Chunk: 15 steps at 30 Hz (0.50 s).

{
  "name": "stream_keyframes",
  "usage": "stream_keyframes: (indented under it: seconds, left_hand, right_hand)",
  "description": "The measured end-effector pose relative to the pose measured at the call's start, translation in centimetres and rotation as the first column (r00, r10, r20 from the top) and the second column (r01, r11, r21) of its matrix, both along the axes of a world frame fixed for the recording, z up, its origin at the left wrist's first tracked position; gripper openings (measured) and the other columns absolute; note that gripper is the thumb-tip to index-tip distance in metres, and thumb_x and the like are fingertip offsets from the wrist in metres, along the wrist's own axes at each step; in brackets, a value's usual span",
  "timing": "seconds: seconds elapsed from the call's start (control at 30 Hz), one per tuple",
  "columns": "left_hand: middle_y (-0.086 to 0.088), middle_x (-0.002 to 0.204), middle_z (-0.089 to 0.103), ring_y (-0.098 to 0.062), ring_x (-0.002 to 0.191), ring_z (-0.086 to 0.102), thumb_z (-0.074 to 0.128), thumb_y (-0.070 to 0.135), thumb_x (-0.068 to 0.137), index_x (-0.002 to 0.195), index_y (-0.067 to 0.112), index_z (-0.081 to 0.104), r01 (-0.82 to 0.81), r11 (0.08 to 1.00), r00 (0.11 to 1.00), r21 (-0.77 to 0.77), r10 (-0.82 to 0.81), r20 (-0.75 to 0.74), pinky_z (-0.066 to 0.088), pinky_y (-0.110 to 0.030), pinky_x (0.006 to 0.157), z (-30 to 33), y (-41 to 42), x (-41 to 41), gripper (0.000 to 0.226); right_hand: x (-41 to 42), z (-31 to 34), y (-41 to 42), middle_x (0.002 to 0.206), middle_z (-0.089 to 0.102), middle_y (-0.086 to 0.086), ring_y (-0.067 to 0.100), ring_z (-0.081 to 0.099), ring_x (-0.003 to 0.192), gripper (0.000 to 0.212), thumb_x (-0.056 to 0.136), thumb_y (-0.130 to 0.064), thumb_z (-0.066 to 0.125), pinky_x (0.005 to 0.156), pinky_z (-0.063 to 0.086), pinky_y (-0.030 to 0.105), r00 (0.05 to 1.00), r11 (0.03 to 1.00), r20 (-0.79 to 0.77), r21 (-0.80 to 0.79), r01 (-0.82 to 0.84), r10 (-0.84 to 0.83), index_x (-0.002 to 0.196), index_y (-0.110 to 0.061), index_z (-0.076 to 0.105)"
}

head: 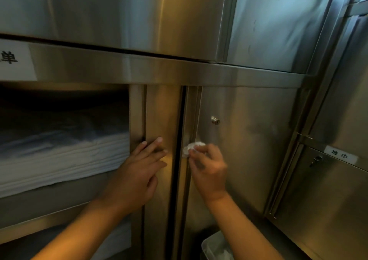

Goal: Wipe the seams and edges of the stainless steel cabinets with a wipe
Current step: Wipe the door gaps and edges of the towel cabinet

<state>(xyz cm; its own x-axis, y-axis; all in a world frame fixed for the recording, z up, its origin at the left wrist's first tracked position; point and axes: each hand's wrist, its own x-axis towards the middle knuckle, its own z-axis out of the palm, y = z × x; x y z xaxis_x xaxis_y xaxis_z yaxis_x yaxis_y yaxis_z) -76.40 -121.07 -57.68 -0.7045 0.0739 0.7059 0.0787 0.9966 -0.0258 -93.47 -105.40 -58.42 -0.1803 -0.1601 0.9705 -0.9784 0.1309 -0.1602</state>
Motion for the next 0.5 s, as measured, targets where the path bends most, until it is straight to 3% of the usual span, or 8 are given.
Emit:
stream_keyframes:
  seconds: [0.13,0.3,0.4,0.5]
  left_hand:
    - [-0.008,0.147,0.060,-0.025,0.149,0.041,0.049,0.015,0.091,0.126,0.013,0.072,0.004,0.995,1.000,-0.099,-0.006,-0.028,0.037,-0.051,0.120,3.3,1.6,-0.3,0.041]
    - [-0.010,0.151,0.055,-0.027,0.152,0.036,0.066,0.009,0.086,0.127,0.010,0.070,-0.054,0.969,0.999,-0.240,0.054,-0.007,0.031,-0.048,0.124,7.0,0.3,-1.2,0.040]
    - [-0.007,0.154,0.052,-0.025,0.155,0.031,0.069,0.005,0.081,0.118,0.013,0.074,-0.010,0.967,1.000,-0.255,0.015,0.015,0.026,-0.045,0.126,6.5,-0.8,-1.1,0.039]
    - [-0.002,0.145,0.062,-0.020,0.152,0.035,0.069,0.008,0.081,0.094,0.019,0.079,0.049,0.980,0.999,-0.191,-0.048,0.013,0.022,-0.041,0.127,6.6,-0.9,-1.1,0.020]
  right_hand:
    - [0.1,-3.3,0.6,0.096,0.055,-0.007,0.020,0.063,0.084,0.010,0.091,-0.015,0.071,0.072,0.055,0.035,0.998,0.995,0.047,0.091,-0.034,0.030,0.085,-0.012,0.078]
    - [0.2,-1.5,1.4,0.091,0.054,-0.013,0.007,0.063,0.080,0.014,0.080,0.000,0.083,0.069,0.056,0.031,0.978,0.982,0.191,0.152,-0.114,0.084,0.080,-0.013,0.077]
    - [1.0,2.7,2.4,0.091,0.064,-0.002,0.009,0.066,0.082,0.011,0.081,0.001,0.083,0.073,0.056,0.032,0.976,0.986,0.169,0.068,-0.152,0.138,0.081,-0.008,0.077]
    - [2.3,8.4,2.2,0.097,0.068,0.000,0.008,0.068,0.089,0.006,0.084,-0.006,0.083,0.076,0.057,0.029,0.965,0.978,0.168,-0.090,-0.189,0.202,0.088,-0.009,0.080]
